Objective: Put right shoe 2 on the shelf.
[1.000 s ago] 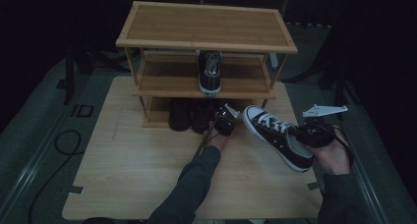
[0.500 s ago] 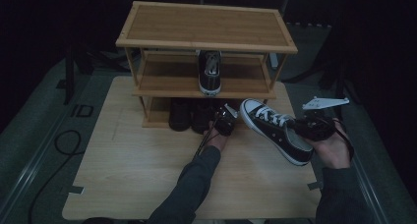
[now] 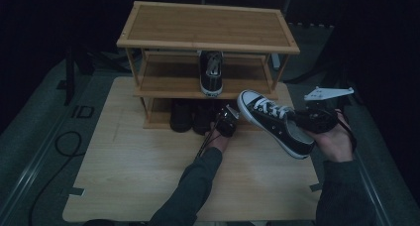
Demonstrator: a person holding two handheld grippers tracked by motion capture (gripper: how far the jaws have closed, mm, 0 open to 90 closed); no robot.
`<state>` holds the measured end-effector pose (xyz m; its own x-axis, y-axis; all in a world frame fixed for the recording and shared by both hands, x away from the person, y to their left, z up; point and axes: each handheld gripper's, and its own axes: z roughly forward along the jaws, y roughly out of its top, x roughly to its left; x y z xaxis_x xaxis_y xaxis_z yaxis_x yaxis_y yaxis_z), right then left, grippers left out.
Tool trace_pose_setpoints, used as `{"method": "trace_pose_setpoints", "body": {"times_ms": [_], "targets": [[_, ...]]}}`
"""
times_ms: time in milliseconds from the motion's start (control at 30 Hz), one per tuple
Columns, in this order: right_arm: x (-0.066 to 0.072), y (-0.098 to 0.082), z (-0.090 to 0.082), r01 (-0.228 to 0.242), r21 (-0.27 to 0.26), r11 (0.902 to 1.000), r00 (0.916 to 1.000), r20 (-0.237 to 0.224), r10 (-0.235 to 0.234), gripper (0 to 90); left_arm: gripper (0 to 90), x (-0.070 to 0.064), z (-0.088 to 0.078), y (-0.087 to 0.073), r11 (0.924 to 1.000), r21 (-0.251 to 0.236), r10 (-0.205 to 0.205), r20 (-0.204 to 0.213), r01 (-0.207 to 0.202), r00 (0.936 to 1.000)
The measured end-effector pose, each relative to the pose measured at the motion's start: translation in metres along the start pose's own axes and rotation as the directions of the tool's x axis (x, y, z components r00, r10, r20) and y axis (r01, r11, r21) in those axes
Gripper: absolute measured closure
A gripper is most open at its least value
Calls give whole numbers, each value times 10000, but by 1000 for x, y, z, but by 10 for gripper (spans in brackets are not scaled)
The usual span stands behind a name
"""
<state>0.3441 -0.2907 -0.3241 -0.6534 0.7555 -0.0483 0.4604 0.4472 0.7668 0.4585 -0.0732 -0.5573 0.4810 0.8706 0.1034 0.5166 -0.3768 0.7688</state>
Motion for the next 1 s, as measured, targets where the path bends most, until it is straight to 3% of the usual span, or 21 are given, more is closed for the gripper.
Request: {"method": "trace_pose_setpoints", "body": {"times_ms": [567, 1000], "targets": [[-16, 29, 24, -606, -136, 9981, 9981, 141, 608, 884, 900, 0, 0, 0, 10000, 4, 7, -63, -7, 10000], [-21, 53, 53, -1218, -172, 9924, 9902, 664, 1227, 883, 900, 0, 1, 0, 10000, 0, 27, 27, -27, 10000]]}}
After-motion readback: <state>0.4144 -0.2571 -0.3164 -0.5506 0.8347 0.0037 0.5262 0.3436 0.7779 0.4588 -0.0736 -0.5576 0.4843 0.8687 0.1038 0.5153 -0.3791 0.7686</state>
